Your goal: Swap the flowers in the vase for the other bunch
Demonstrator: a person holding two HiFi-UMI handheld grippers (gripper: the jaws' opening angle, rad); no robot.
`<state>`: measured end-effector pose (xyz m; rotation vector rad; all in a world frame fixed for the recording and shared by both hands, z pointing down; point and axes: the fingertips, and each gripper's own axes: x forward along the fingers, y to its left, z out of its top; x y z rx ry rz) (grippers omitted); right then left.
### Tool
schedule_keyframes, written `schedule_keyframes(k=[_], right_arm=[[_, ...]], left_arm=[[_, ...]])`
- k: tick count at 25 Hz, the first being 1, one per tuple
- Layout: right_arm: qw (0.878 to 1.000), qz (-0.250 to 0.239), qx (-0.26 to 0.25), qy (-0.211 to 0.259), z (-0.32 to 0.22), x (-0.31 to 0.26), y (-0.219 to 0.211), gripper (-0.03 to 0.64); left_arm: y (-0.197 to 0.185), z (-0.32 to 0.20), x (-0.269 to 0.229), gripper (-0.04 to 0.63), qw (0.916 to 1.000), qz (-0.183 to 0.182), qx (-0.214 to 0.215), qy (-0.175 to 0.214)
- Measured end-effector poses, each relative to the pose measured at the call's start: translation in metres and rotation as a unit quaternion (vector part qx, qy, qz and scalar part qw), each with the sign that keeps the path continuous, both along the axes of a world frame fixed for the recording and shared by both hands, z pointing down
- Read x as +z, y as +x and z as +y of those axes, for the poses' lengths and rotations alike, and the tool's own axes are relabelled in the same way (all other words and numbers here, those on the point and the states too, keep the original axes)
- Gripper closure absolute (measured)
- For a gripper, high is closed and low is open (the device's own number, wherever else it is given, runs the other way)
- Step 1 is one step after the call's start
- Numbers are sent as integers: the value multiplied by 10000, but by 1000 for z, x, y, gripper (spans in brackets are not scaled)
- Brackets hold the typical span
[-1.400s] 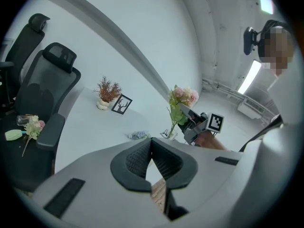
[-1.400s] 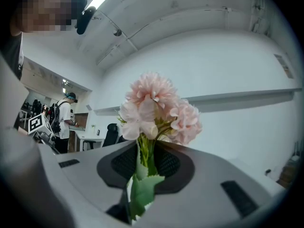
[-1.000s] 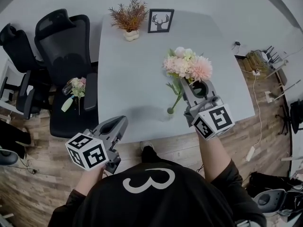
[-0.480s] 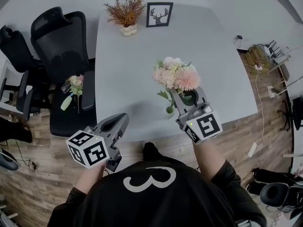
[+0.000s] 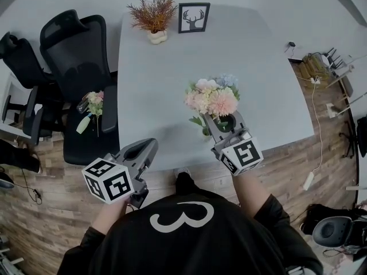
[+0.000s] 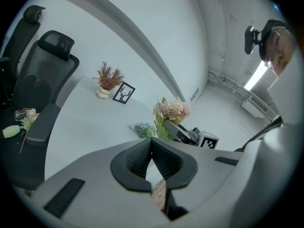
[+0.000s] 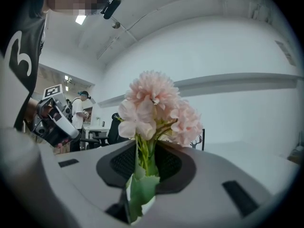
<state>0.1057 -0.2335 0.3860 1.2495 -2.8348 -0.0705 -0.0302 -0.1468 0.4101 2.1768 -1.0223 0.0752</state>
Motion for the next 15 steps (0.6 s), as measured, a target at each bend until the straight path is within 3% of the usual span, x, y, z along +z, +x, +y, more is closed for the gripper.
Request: schedule_keyframes(k=[15], right_arm=[[9995,66,129,-284,10,19,2,489]], left_arm=[[-8,36,-11,584,9998,-162,31,85]])
